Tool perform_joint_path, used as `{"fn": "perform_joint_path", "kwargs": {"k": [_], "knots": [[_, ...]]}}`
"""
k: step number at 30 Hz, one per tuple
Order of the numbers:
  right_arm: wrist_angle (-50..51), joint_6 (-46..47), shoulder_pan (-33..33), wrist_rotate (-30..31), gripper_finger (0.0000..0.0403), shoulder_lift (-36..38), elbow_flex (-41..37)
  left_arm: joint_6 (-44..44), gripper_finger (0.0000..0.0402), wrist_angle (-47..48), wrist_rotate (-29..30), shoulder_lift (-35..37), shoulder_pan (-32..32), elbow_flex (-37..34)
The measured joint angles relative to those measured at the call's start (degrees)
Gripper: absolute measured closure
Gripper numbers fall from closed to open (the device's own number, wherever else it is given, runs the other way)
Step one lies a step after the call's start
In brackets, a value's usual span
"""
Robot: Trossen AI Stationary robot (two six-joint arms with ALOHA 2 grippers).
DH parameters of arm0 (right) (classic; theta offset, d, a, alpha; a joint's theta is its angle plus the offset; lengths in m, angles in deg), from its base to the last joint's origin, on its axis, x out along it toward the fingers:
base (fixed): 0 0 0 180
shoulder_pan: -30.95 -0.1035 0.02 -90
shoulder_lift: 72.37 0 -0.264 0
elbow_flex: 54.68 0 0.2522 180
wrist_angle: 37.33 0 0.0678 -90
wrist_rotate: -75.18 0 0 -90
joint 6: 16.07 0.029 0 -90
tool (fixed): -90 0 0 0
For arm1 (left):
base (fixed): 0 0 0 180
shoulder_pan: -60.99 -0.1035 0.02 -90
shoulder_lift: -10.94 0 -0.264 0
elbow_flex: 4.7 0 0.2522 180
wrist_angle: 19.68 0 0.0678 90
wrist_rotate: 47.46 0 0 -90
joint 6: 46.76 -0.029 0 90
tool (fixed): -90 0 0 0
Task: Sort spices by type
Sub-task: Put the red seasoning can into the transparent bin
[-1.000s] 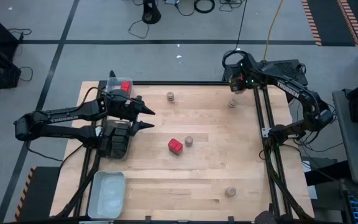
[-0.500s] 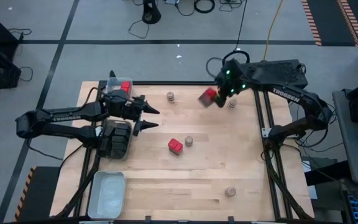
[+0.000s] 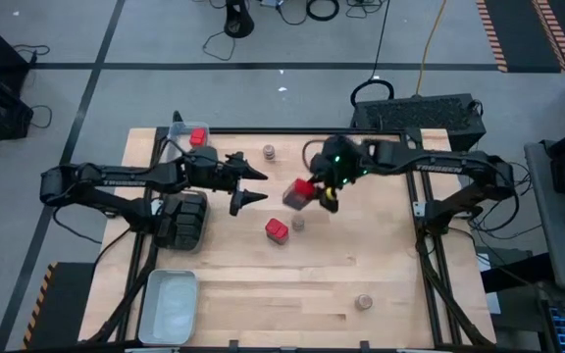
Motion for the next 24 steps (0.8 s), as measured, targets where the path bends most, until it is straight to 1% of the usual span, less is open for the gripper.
{"fn": "perform_joint_path", "kwargs": {"k": [4, 7, 9, 12, 15, 22, 24], "knots": [[-2.0, -0.9, -3.4, 0.5, 0.0214, -3.4, 0.0, 0.0, 0.0095, 0.1, 0.0, -1.8, 1.2, 1.7], [-2.9, -2.0, -5.3, 2.9, 0.0213, -5.0, 0.0, 0.0, 0.0095, 0.0, -0.2, -3.1, 1.9, 2.3], [-3.0, -2.6, -6.0, 3.8, 0.0213, -5.1, 0.0, 0.0, 0.0095, 0.1, -1.2, -4.2, 2.4, 2.8], [-5.3, -3.3, -7.1, 4.5, 0.0213, -5.3, 0.0, 0.4, 0.0095, 0.2, -1.4, -5.8, 3.1, 3.4], [-5.6, -3.7, -7.9, 4.4, 0.0212, -5.4, 0.0, 0.4, 0.0095, 0.0, 0.0, -7.5, 3.7, 4.5], [-6.1, -4.7, -8.9, 4.5, 0.0212, -5.7, 0.0, -4.7, 0.0095, 0.1, 0.1, -10.1, 5.4, 7.6], [-6.1, -4.8, -9.0, 4.4, 0.0212, -5.7, 0.0, -4.7, 0.0095, 0.3, 0.2, -10.3, 5.7, 7.9]]}}
